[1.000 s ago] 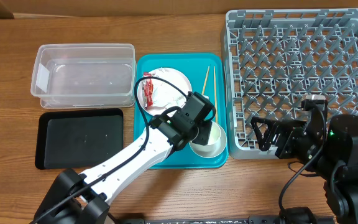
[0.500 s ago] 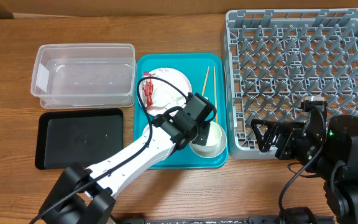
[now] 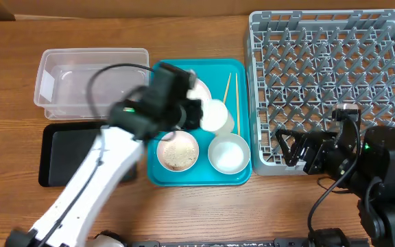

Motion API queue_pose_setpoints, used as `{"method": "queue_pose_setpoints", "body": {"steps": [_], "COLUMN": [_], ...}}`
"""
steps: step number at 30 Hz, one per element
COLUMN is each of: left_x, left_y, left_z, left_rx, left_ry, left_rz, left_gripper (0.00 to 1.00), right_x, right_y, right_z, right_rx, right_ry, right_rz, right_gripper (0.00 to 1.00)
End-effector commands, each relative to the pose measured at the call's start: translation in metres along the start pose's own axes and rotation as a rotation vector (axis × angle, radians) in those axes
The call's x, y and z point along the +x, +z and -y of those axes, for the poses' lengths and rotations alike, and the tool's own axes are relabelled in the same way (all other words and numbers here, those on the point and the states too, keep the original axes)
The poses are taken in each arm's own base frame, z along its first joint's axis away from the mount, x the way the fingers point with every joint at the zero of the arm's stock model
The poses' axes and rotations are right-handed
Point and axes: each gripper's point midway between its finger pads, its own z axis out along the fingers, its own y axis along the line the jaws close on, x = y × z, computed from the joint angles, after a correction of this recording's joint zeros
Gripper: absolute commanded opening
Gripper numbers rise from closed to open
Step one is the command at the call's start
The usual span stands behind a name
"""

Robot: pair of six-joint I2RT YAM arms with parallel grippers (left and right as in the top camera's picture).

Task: Sort waste into correct bins and load items into the dishwasher
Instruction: 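Grasp the white cup with the left gripper and lift it, then hand the white cup from the left gripper to the right gripper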

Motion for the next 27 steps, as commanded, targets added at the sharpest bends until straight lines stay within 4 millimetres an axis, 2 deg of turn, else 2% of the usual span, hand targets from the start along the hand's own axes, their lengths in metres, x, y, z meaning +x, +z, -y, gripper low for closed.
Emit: {"method": "queue_pose_setpoints", "body": {"steps": [1, 4, 7, 11, 15, 21, 27], "left_x": [0.004, 0.001, 0.004, 0.006, 0.009, 0.011, 0.010], "left_y": [-0.052, -0.081, -0.100, -0.105, -0.106, -0.103, -0.100], "left_z": [0.061, 0.072, 0.085, 0.091, 0.094, 0.096, 0.094], "left_rx": [0.568, 0.763, 0.894, 0.939, 0.949, 0.944, 0.922], "left_ry": [0.052, 0.052, 0.077, 0.097, 0.108, 0.116, 0.114], "left_rz": [-0.116, -0.138, -0.164, -0.177, -0.184, -0.188, -0.181], "left_gripper": [0.04, 0.04, 0.04, 0.04, 0.04, 0.04, 0.07], "right_x": [-0.007, -0.009, -0.007, 0.000, 0.002, -0.001, 0.000], "right_y": [-0.006, -0.004, 0.001, 0.008, 0.026, 0.028, 0.025], "right_z": [-0.048, -0.074, -0.096, -0.126, -0.135, -0.146, -0.149], "right_rx": [-0.253, -0.414, -0.547, -0.703, -0.725, -0.766, -0.783], "right_ry": [-0.048, -0.088, -0.138, -0.219, -0.230, -0.260, -0.269], "right_rz": [-0.016, -0.051, -0.097, -0.152, -0.176, -0.162, -0.162], "right_gripper": [0.99, 0.97, 0.97, 0.97, 0.95, 0.74, 0.54]}}
